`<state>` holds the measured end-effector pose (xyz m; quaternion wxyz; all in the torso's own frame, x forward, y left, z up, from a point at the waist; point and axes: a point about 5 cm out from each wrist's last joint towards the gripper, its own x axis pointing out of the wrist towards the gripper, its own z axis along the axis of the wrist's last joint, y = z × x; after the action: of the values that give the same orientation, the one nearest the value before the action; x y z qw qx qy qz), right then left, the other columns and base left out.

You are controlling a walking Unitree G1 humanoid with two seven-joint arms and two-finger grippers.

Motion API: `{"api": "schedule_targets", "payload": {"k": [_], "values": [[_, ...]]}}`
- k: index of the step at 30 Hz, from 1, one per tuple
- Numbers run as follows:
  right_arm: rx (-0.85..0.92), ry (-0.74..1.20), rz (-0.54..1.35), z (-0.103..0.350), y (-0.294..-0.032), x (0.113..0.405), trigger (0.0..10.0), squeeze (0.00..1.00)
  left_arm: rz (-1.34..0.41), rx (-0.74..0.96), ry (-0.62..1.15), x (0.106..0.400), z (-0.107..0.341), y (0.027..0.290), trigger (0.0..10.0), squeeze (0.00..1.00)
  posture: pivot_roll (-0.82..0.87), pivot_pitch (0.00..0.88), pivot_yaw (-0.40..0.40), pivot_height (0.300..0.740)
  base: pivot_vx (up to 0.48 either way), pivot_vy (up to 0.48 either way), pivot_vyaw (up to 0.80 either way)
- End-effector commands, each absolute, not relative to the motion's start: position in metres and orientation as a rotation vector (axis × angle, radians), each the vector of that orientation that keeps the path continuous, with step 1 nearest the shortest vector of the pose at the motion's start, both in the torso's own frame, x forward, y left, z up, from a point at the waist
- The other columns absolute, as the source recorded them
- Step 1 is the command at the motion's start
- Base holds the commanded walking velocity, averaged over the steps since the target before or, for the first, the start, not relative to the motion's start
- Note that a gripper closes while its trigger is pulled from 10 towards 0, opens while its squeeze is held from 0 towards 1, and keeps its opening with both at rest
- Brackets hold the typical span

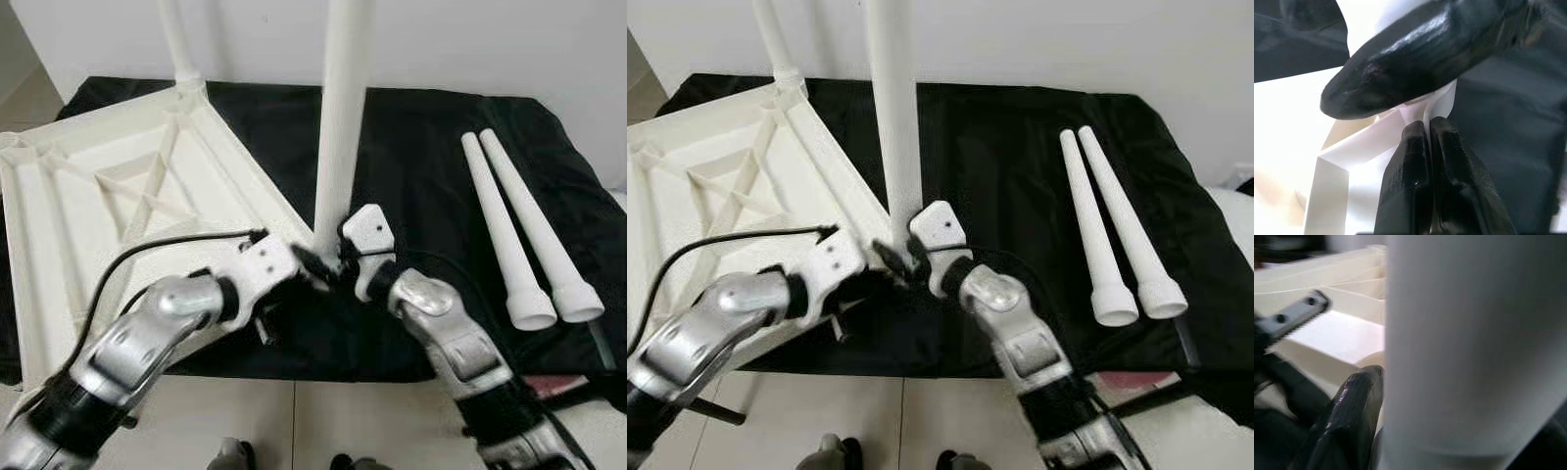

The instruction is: Building children table

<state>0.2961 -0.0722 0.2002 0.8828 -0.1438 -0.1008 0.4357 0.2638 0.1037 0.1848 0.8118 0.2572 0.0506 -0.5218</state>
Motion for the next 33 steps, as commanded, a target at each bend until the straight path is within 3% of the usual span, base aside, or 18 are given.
{"api": "schedule_targets", "payload": {"k": [1, 3, 4, 6, 7, 8, 12, 21, 28, 30, 33], "values": [[-0.308, -0.206, 0.875, 0.206, -0.09, 0.3, 10.0, 0.0, -1.385, 0.596, 0.114, 0.245, 0.192, 0.103, 0.0, 0.0, 0.08, 0.18, -0.029, 0.74, 0.0, 0.0, 0.0], [-0.292, -0.206, 0.898, 0.208, -0.091, 0.299, 10.0, 0.0, -1.385, 0.596, 0.117, 0.243, 0.193, 0.105, 0.0, 0.0, 0.08, 0.179, -0.031, 0.74, 0.0, 0.0, 0.0], [-0.265, -0.21, 0.921, 0.21, -0.09, 0.298, 8.4, 0.0, -1.38, 0.596, 0.12, 0.242, 0.193, 0.107, 0.0, 0.0, 0.08, 0.179, -0.032, 0.74, 0.0, 0.0, 0.0], [-0.265, -0.21, 0.921, 0.21, -0.09, 0.298, 8.4, 0.0, -1.38, 0.596, 0.12, 0.242, 0.193, 0.107, 0.0, 0.0, 0.08, 0.179, -0.032, 0.74, 0.0, 0.0, 0.0], [-0.241, -0.213, 0.938, 0.211, -0.089, 0.297, 3.8, 0.0, -1.376, 0.596, 0.123, 0.242, 0.193, 0.108, 0.0, 0.0, 0.09, 0.178, -0.033, 0.74, 0.0, 0.0, 0.0], [-0.221, -0.212, 0.966, 0.211, -0.088, 0.295, 0.0, 0.0, -1.367, 0.594, 0.125, 0.242, 0.193, 0.109, 0.0, 0.0, 0.09, 0.178, -0.033, 0.74, 0.0, 0.0, 0.0], [-0.192, -0.195, 0.992, 0.208, -0.086, 0.292, 0.0, 0.0, -1.347, 0.586, 0.121, 0.243, 0.194, 0.108, 0.0, 0.0, 0.08, 0.179, -0.033, 0.74, 0.0, 0.0, 0.0], [-0.228, -0.095, 0.813, 0.184, -0.084, 0.304, 0.0, 0.0, -1.268, 0.536, 0.066, 0.256, 0.2, 0.097, 0.0, 0.0, 0.07, 0.181, -0.032, 0.74, 0.0, 0.0, 0.0], [-0.285, 0.027, 0.374, 0.152, -0.072, 0.324, 0.0, 0.0, -1.169, 0.409, -0.061, 0.295, 0.228, 0.055, 0.0, 0.0, 0.07, 0.185, -0.022, 0.74, 0.0, 0.0, 0.0], [-0.285, 0.027, 0.374, 0.152, -0.072, 0.324, 0.0, 0.0, -1.169, 0.409, -0.061, 0.295, 0.228, 0.055, 0.0, 0.0, 0.07, 0.185, -0.022, 0.74, 0.0, 0.0, 0.0], [-0.265, 0.049, 0.111, 0.148, -0.074, 0.332, 0.0, 0.0, -1.141, 0.412, -0.071, 0.308, 0.236, 0.04, 0.0, 0.0, 0.06, 0.186, -0.01, 0.74, 0.0, 0.0, 0.0]]}}
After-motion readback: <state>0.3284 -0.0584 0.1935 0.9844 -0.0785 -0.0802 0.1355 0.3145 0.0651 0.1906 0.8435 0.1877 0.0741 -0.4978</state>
